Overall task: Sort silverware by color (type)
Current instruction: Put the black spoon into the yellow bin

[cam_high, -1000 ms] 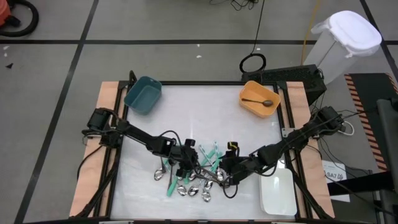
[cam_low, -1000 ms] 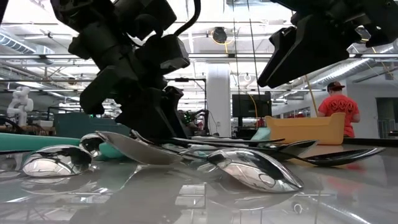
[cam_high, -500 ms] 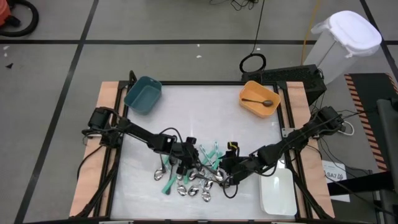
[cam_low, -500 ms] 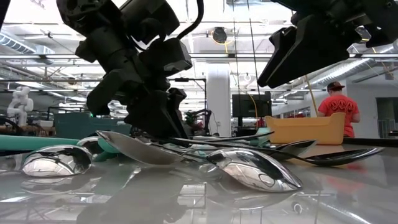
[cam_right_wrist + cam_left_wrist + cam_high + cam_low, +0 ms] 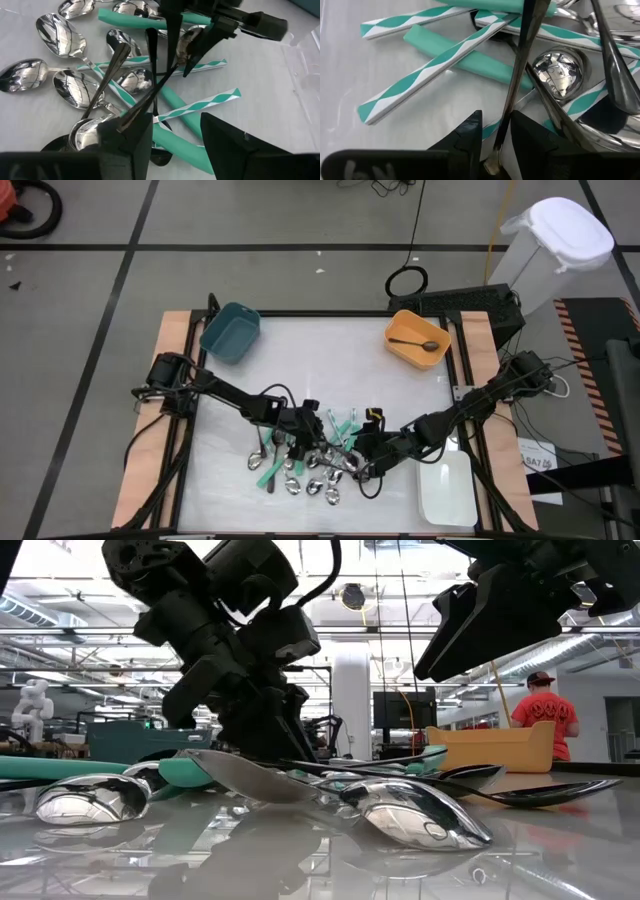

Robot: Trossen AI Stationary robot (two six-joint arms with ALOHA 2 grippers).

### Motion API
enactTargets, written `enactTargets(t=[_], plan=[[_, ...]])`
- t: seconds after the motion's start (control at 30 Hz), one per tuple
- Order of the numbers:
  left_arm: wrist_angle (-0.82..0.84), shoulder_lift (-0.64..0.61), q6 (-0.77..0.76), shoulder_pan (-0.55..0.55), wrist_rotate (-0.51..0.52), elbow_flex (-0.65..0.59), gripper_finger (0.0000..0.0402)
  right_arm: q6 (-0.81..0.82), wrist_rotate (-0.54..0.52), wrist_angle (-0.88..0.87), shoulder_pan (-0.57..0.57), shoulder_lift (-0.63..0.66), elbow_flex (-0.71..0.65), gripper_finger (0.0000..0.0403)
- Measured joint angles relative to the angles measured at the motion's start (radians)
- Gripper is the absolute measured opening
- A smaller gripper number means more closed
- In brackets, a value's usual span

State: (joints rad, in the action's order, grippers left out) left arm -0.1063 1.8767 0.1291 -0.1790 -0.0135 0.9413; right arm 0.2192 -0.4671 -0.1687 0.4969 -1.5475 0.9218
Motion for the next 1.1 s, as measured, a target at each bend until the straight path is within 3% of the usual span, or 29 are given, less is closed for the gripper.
enactTargets(t=[0.33, 0.6, 0.9, 1.1], plan=[[0.243, 0.005, 0.021, 0.051, 0.012, 0.162, 0.0101, 0.000, 0.000, -0.004, 0.000, 0.000, 0.000, 0.0160], [0.228, 0.005, -0.024, 0.021, -0.017, 0.166, 0.0101, 0.003, 0.027, -0.009, 0.002, 0.000, 0.000, 0.0160], [0.196, 0.038, -0.030, -0.023, 0.107, 0.165, 0.0101, 0.018, 0.027, -0.008, 0.002, 0.000, 0.000, 0.0160], [0.150, 0.050, -0.026, -0.048, 0.115, 0.164, 0.0101, 0.027, 0.026, -0.003, 0.002, 0.000, 0.001, 0.0160]])
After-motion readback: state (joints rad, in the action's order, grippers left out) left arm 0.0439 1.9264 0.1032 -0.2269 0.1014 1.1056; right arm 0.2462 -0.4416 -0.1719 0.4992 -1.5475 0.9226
